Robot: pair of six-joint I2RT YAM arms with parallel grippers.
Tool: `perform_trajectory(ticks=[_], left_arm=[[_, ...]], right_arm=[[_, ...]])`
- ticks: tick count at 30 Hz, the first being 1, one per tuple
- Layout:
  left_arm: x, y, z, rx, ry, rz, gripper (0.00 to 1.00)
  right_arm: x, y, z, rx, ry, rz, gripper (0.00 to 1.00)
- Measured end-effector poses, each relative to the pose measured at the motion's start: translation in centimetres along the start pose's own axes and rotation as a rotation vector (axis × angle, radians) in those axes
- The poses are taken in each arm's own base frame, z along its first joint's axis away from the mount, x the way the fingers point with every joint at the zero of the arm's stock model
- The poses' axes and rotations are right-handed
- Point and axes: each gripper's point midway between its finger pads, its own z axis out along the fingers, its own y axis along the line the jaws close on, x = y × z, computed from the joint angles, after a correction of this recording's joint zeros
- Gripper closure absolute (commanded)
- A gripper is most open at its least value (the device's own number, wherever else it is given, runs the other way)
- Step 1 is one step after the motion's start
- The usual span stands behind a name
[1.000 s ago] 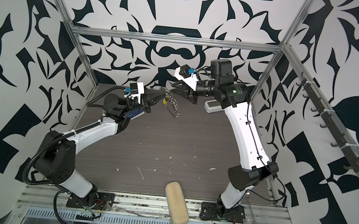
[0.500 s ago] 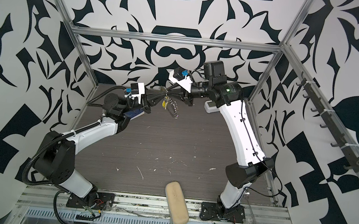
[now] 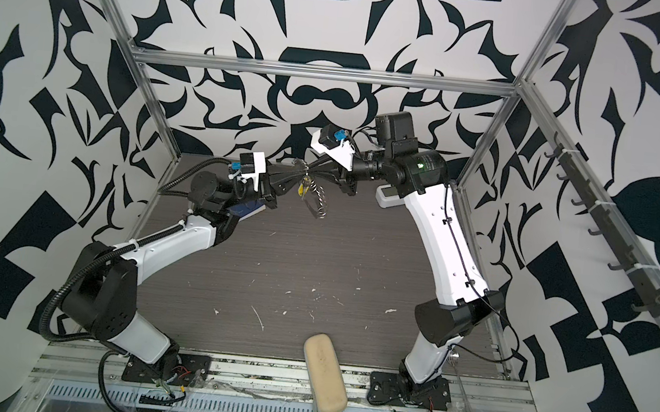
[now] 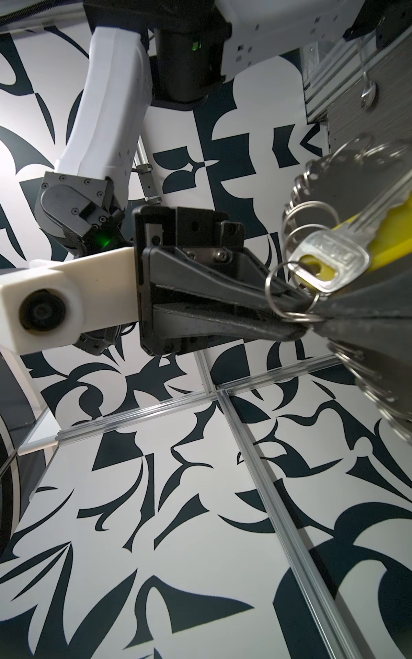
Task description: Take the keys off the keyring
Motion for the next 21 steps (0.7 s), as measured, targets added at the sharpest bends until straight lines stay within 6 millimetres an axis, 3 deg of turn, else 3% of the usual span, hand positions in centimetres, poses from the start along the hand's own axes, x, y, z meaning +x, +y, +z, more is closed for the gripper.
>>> perform_trajectory(ticks=[5, 12, 14, 15, 18, 21], left_arm=[[0.1, 0.0, 0.0, 0.0, 0.005, -0.015, 1.0], [0.1, 0.1, -0.1, -0.005, 0.011, -0.022, 0.98], [0.2, 0.4, -0.2, -0.016, 0.015, -0.029, 0.76], [0.2, 0.6, -0.3, -0.027, 0.016, -0.035, 0.69], [0.5, 1.3, -0.9, -0.066, 0.03, -0.053, 0.56], [1.0, 2.2, -2.0, -0.125, 0.058, -0.088, 0.54]], right_arm=[[0.1, -0.1, 0.0, 0.006, 0.009, -0.015, 1.0], [0.2, 0.0, 0.2, 0.004, 0.022, -0.02, 1.0], [0.2, -0.1, 0.2, 0.013, 0.027, -0.022, 1.0], [0.2, -0.2, 0.3, 0.016, 0.031, -0.02, 1.0], [0.6, -0.3, 0.4, 0.028, 0.049, -0.008, 1.0], [1.1, -0.6, 0.7, 0.039, 0.061, 0.007, 1.0]])
